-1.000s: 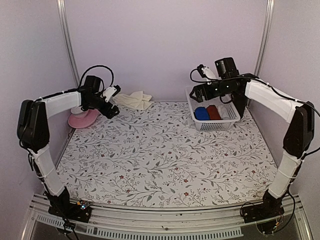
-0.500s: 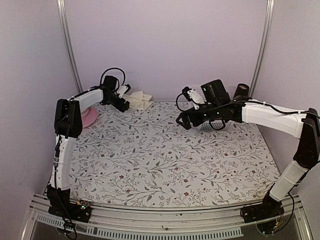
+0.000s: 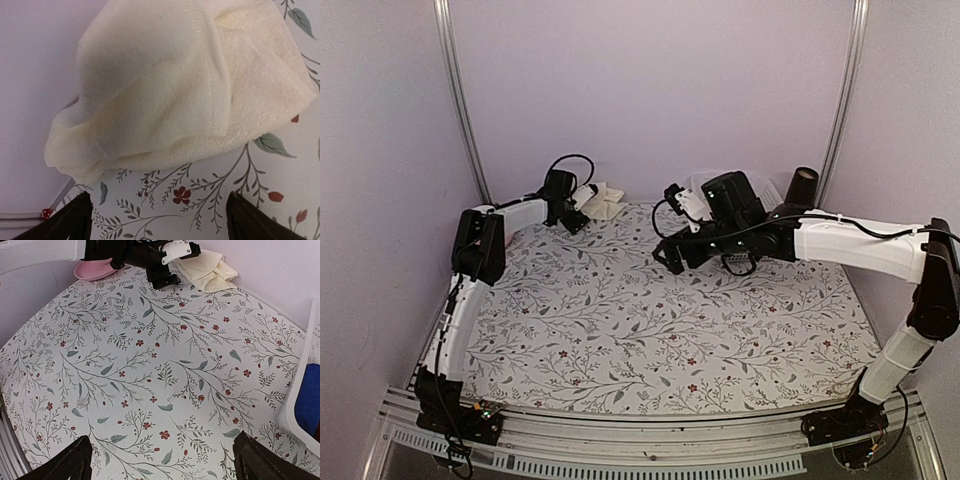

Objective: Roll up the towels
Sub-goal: Pick up the towel from the corner of the board.

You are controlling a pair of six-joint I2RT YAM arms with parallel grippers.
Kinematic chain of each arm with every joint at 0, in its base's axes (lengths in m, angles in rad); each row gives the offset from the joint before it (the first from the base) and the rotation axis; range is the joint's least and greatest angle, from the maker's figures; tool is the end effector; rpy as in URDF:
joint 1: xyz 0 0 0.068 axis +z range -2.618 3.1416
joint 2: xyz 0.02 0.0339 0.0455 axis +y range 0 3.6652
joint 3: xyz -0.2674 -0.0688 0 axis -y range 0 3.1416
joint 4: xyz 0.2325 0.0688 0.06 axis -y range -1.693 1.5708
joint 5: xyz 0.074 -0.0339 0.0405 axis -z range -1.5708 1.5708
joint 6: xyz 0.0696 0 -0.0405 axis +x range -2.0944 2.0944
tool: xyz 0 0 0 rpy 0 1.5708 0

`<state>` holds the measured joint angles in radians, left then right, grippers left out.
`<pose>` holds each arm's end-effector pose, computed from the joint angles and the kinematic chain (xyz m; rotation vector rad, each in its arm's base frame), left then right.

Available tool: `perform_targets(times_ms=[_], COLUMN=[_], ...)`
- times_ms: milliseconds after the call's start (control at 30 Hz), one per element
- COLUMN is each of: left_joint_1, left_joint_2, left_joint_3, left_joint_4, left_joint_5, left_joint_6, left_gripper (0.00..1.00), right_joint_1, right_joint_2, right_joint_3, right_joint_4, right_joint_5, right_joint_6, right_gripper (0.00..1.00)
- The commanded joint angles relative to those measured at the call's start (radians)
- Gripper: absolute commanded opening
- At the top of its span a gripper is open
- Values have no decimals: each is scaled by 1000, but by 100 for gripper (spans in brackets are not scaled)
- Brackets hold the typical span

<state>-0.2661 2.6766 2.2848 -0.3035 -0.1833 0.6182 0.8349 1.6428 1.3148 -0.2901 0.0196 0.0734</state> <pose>0.5882 -0.1472 0.1088 0.8871 2.1031 0.3933 0.2666 0.2924 0.2789 -0.8188 2.0760 0.4855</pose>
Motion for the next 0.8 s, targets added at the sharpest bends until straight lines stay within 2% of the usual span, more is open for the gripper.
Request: perform_targets(times_ms=[0, 100, 233, 367, 433, 467, 633, 767], left_joint_1=[-47, -61, -71, -70, -67, -67, -71, -74], left_joint_2=[59, 89, 123, 163, 164, 162, 79, -113], left_joint_3=[-23, -27, -47, 1, 1, 2, -41, -216], left_joint_4=[188, 232, 320, 322, 323, 325, 273, 239], left_joint_5=[-101, -136, -192, -222, -222, -224, -173, -15], left_joint_6=[170, 247, 346, 369, 374, 373, 309, 228], left_gripper=[90, 81, 61, 30, 6, 0, 0, 0], right_joint_1=[32, 45, 56, 77, 85, 87, 87, 86], right_joint_2=[15, 15, 24, 31, 32, 31, 20, 6], right_joint_3=[-11, -9, -9, -6, -2, -1, -5, -10], right_joint_4=[25, 25, 27, 31, 31, 31, 31, 43], right_joint_5=[34, 50, 52, 62, 73, 78, 131, 137], right_joint_6=[31, 37, 48, 52, 51, 49, 40, 25], right_gripper=[99, 99, 99, 99, 99, 99, 99, 99])
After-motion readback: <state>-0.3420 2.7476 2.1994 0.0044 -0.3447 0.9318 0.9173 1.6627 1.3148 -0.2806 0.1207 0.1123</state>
